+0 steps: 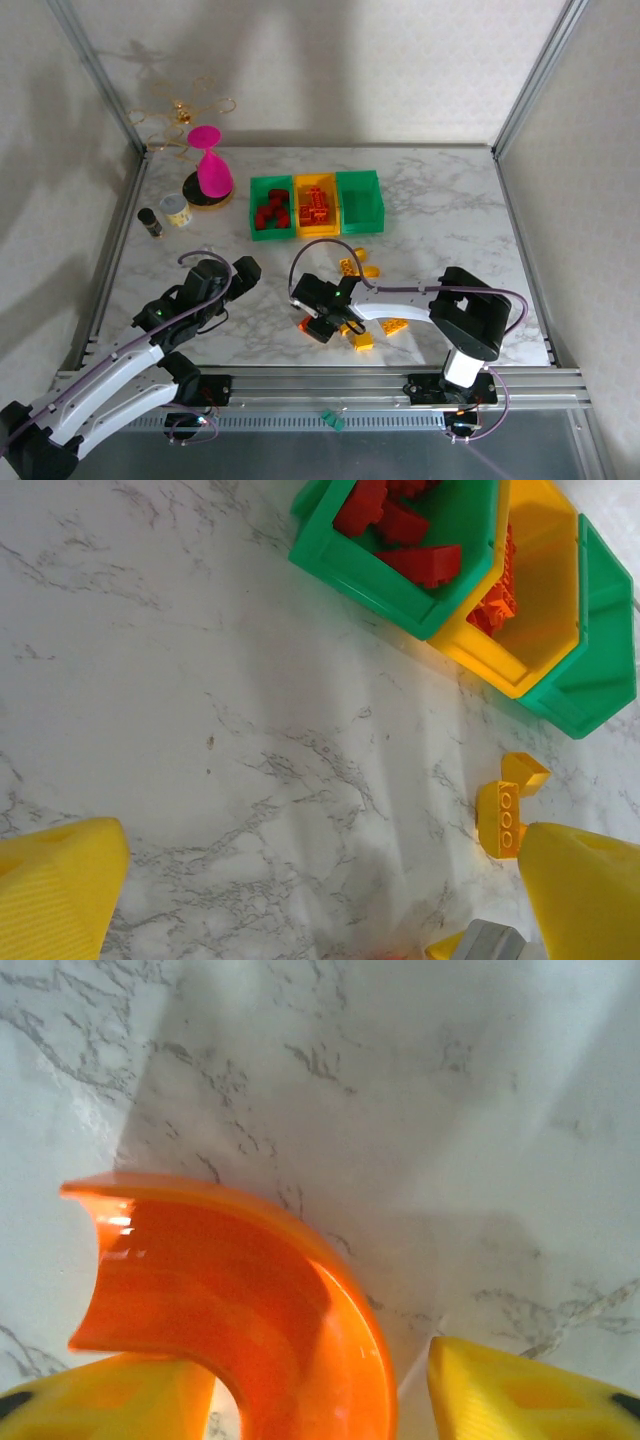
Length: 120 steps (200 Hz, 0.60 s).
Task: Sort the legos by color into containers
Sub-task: Pick up the lego from the bottom-center of the table.
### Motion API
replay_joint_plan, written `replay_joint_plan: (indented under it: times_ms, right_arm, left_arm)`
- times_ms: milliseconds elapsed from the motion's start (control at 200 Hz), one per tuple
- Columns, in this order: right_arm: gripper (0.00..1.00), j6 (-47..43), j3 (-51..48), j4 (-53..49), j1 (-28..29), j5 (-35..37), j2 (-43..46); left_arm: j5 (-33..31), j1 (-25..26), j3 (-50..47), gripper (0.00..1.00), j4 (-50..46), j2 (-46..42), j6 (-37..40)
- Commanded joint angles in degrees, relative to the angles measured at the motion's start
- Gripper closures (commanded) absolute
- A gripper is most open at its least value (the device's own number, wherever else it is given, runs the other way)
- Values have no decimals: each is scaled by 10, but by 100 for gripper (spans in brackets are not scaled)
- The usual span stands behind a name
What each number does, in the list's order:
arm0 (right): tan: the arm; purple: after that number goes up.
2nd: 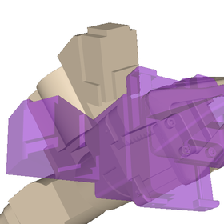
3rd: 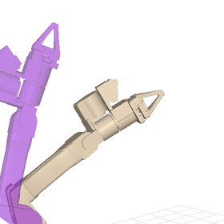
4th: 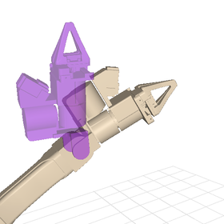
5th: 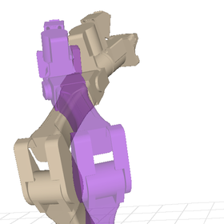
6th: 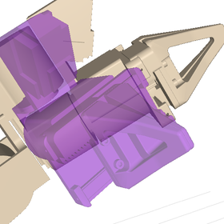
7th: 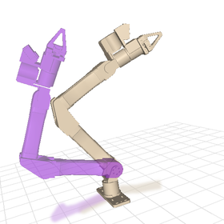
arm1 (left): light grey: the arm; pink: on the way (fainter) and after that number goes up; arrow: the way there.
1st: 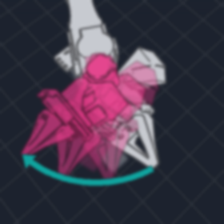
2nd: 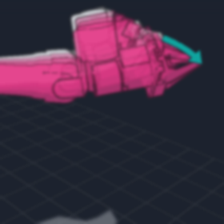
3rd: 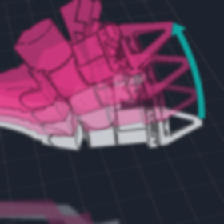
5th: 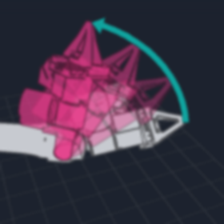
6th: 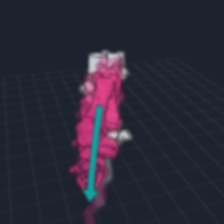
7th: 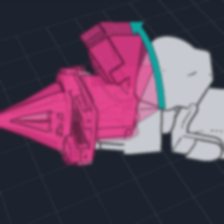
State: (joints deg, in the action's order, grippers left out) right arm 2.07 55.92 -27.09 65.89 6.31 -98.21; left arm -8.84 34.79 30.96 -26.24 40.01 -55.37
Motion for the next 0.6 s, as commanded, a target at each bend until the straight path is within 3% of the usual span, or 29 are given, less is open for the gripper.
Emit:
replay_joint_plan:
  times_ms: [0, 215, 596]
  right_arm:
    - [49, 2, 9, 3, 0, 7, -8]
    - [61, 14, 3, 20, -11, -7, 14]
    - [62, 31, 72, 32, -102, -15, 55]
  left_arm:
    - [-24, 1, 1, 0, -25, -10, -8]
    - [-22, 1, 0, 0, -13, -7, -10]
    - [-18, 0, 43, 0, 22, 37, 18]
